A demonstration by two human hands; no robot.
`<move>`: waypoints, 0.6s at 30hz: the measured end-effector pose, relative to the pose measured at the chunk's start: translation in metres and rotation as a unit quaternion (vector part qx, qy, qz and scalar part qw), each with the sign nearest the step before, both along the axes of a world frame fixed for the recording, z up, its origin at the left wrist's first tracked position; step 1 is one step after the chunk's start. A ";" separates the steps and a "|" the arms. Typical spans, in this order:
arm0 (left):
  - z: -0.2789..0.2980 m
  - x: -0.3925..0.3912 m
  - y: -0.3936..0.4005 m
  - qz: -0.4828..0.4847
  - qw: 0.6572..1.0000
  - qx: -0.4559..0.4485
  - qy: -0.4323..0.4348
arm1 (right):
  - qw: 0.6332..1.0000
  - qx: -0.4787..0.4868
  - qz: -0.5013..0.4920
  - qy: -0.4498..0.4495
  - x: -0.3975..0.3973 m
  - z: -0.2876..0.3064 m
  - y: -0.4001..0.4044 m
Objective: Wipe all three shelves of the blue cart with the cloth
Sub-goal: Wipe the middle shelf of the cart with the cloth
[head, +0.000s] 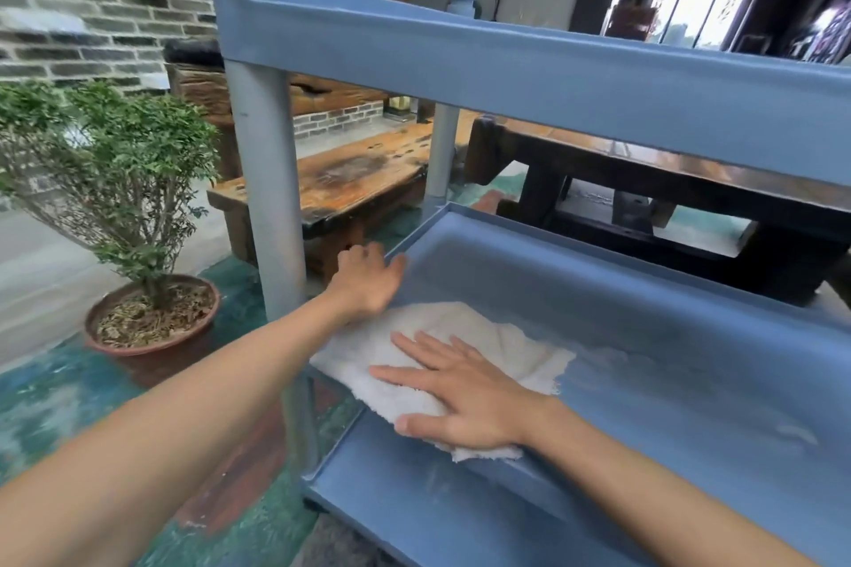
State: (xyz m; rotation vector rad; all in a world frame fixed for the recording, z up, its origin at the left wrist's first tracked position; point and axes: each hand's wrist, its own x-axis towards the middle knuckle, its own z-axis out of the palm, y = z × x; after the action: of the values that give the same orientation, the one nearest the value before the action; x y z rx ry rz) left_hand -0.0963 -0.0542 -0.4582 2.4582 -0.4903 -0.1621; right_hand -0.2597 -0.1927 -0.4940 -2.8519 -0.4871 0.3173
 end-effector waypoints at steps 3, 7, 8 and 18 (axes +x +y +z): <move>-0.007 0.033 -0.004 0.041 0.992 -0.023 0.115 | 0.999 0.014 0.031 0.024 0.008 0.000 -0.004; -0.010 0.049 -0.004 0.023 0.972 -0.122 0.198 | 0.998 0.039 0.054 0.023 0.024 0.001 -0.007; -0.015 0.055 -0.005 0.025 0.965 -0.137 0.221 | 0.997 0.043 0.056 0.020 0.030 0.000 -0.007; -0.041 0.074 -0.007 -0.013 0.892 -0.313 0.325 | 0.997 0.041 0.019 -0.054 0.129 -0.010 -0.039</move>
State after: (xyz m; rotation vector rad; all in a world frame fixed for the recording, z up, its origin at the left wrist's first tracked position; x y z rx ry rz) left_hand -0.0227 -0.0616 -0.4995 1.6293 -0.2214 -0.6954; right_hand -0.1305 -0.2313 -0.5042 -2.7924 -0.5625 0.1451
